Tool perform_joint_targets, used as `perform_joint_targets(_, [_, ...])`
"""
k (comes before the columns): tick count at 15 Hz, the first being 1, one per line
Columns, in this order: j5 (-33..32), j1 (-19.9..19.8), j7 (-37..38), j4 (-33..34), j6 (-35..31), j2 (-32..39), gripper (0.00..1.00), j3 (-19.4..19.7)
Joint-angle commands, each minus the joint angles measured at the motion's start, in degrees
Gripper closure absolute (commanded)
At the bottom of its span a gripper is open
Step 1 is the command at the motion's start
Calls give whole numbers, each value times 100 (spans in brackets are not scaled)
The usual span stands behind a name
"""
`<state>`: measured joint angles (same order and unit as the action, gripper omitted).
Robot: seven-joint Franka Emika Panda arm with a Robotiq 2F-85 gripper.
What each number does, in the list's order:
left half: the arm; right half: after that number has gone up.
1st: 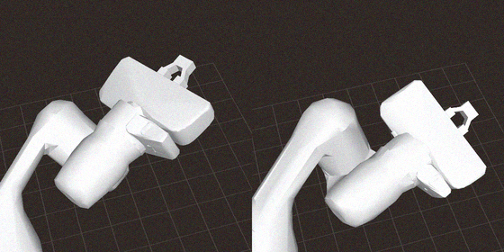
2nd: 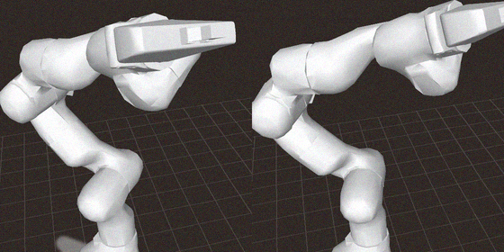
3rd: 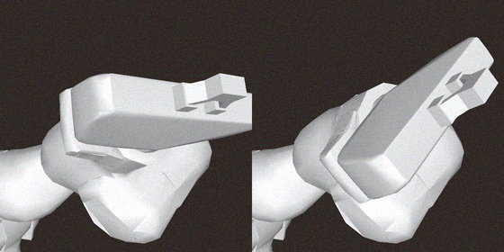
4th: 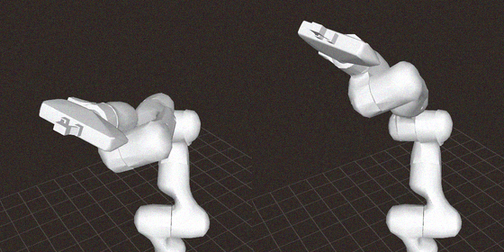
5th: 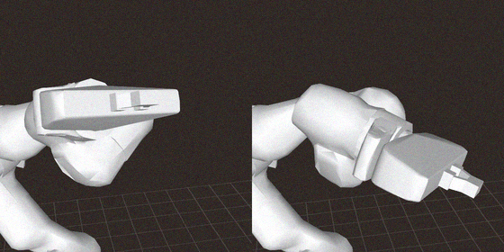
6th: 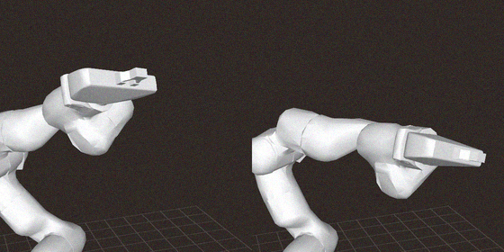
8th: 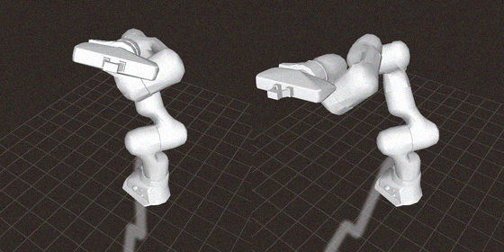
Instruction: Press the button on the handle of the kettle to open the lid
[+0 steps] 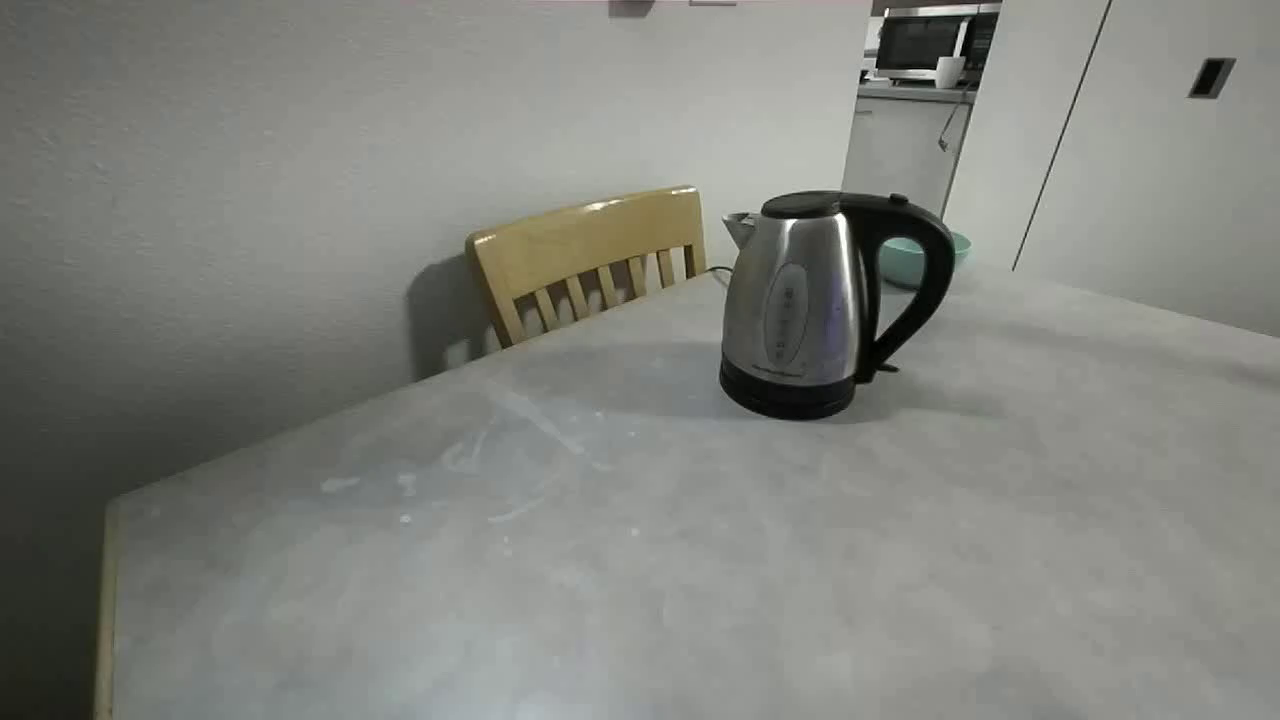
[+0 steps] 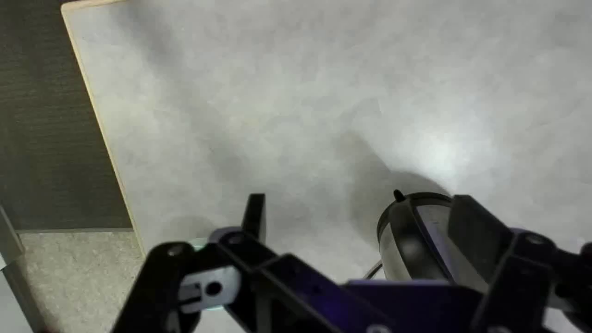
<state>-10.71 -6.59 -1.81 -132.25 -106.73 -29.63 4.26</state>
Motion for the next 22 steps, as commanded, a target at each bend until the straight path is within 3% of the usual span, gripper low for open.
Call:
perform_joint_targets(1, [-9,26,10,9,12,2,0,19])
perform_joint_targets(5, [-94,126,-214,328,165,424,0,-31])
perform_joint_targets(11, [-707,431,-937,1096,391,1726,0,-272])
perform_joint_targets(15, [-722,647,-1721,1677,515,2528,0,-350])
perform_joint_targets(19, [-633,690,-2750,2108,536,2935,0,-355])
perform_joint_targets(20, [-636,676,-2323,1791,328,2724,0,-371])
perform_joint_targets(22, [-637,671,-2554,1950,366,2851,0,-375])
